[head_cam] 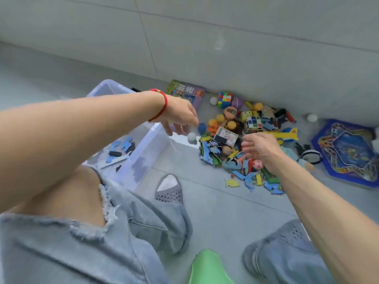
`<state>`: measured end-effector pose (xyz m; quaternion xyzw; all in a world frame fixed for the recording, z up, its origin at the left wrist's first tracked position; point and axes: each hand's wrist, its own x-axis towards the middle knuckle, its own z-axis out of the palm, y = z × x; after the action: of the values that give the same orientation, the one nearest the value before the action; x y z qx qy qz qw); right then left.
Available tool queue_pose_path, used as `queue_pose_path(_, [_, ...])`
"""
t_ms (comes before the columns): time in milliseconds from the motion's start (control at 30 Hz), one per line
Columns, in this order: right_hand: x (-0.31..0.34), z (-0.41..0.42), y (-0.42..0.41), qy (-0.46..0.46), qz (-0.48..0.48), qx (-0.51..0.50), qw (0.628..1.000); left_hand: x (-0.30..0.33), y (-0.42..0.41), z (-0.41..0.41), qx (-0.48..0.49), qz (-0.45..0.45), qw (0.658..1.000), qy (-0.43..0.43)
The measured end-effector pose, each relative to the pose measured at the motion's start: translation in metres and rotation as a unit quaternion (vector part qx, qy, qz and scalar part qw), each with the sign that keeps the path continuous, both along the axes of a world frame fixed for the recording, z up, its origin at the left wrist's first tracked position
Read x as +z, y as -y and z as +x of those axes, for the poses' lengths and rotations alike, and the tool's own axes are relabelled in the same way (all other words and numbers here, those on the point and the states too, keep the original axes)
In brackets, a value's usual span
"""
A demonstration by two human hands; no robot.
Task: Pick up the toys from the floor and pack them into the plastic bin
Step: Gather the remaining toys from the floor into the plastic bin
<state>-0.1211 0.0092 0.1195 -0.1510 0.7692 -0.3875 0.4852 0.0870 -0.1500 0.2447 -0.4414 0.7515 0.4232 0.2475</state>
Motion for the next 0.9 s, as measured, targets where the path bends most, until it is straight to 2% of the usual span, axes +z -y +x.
queue_pose_path(100, [-0.046,-0.052,-0.046,-0.071,0.090,-0.012,0.993,-0.048,-0.026,-0.053,-0.016,0.003,1.000,0.008])
queue_pose_path(233, [-0.076,-0.075,-0.089,-0.192,0.163,0.001,0.968,-0.115,-0.065,-0.089,0.051,-0.039,0.998,-0.019])
queue_pose_path(400, [-0.116,-0.093,-0.113,-0.299,0.198,0.033,0.933,-0.175,-0.104,-0.110,0.131,0.014,0.991,-0.036])
queue_pose_path(533, [-0.143,-0.102,-0.099,-0.394,0.207,0.160,0.881,-0.199,-0.118,-0.122,0.181,0.025,0.982,-0.051])
queue_pose_path(667, [-0.167,-0.107,-0.087,-0.422,0.267,0.243,0.832,-0.210,-0.127,-0.128,0.176,0.022,0.983,-0.044])
queue_pose_path(767, [-0.177,-0.110,-0.088,-0.460,0.250,0.256,0.812,-0.210,-0.128,-0.131,0.172,0.017,0.984,-0.047])
queue_pose_path(900, [-0.173,-0.113,-0.098,-0.520,0.201,0.211,0.803,-0.201,-0.125,-0.135,0.161,0.010,0.985,-0.059])
